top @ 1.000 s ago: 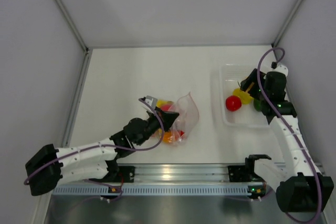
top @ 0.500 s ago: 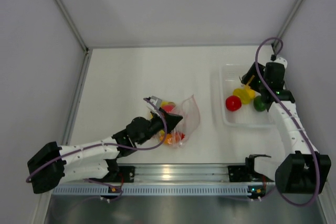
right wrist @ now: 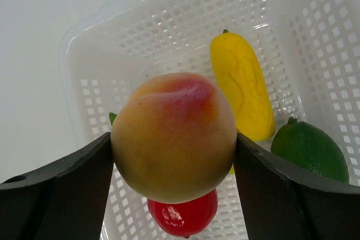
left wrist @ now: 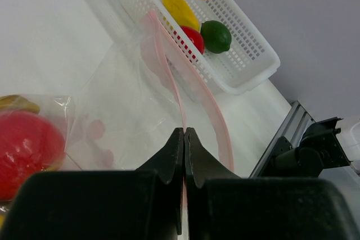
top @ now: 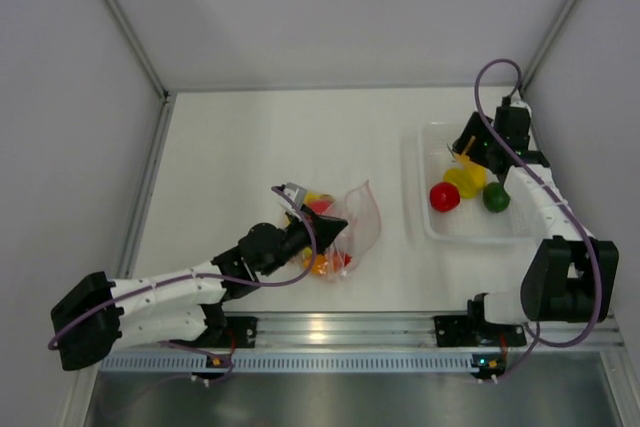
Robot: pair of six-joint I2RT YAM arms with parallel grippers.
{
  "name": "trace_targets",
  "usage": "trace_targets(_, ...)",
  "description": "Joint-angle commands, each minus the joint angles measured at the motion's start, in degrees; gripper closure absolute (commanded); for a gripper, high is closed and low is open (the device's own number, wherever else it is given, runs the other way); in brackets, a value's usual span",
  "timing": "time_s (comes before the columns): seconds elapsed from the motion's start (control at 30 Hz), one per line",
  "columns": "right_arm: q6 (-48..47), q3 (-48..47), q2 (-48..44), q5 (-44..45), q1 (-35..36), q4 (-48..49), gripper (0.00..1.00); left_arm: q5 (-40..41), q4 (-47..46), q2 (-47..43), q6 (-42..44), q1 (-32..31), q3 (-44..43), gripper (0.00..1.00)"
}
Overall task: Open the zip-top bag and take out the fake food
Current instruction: Place the fake fruit in the bin.
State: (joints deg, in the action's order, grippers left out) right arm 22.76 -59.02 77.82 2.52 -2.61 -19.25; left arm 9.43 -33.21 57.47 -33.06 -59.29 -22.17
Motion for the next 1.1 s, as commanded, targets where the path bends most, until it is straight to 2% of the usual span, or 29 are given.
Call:
trace_targets(0.0,-1.05,-4.08,2.33,-2.17,-1.17,4.13,0.49,-0.11,-2.12,-1.13,-0.08,0.14,0.11,1.00)
trace_targets(0.1,-1.84,-5.22,4.44,-4.02,-1.17,3.87,0.37,0.32,-2.03,-0.78,0.10,0.14,-0.15,1.00)
trace_targets(0.17,-2.19,-6.19,5.06,-2.97,-1.17,2.37,0.08,0.41,-2.03,-0.52,0.71,0.14,-0.59,1.00)
trace_targets(0.2,-2.81,-6.19,4.89,-3.40,-1.17,2.46,0.01,0.41,-2.03,-0.35,0.89,0.14,-0.76,1.00)
trace_targets(0.47,-2.46,-4.70,-0.91,-5.24,-1.17,3.06,0.01,-0.11,-2.03,1.59,2.21,0.14,-2.96,1.00)
trace_targets(0.57,-0.80,0.04,-6.09,-12.43,-1.25,7.45,0.01,-0.20,-2.03,2.29,2.12,0.22,-3.75,1.00)
trace_targets(0.6,-0.27,2.23,-7.15,-17.76,-1.26,10.60,0.00,-0.20,-2.03,2.55,2.12,0.22,-3.93,1.00)
trace_targets(0.73,2.46,5.23,-11.71,-27.21,-1.17,13.00,0.01,-0.11,-1.94,3.52,2.03,0.22,-5.42,1.00)
trace_targets(0.9,4.83,10.06,-17.26,-29.07,2.17,13.71,0.23,-0.38,0.34,5.72,1.59,0.22,-8.23,1.00)
trace_targets(0.93,4.49,10.33,-18.66,-28.55,6.26,12.32,0.25,-0.47,0.34,6.33,1.33,0.22,-8.67,1.00)
trace_targets(1.07,5.61,12.09,-21.65,-23.28,15.25,11.07,0.36,-1.52,0.34,6.86,0.98,0.22,-9.99,1.00)
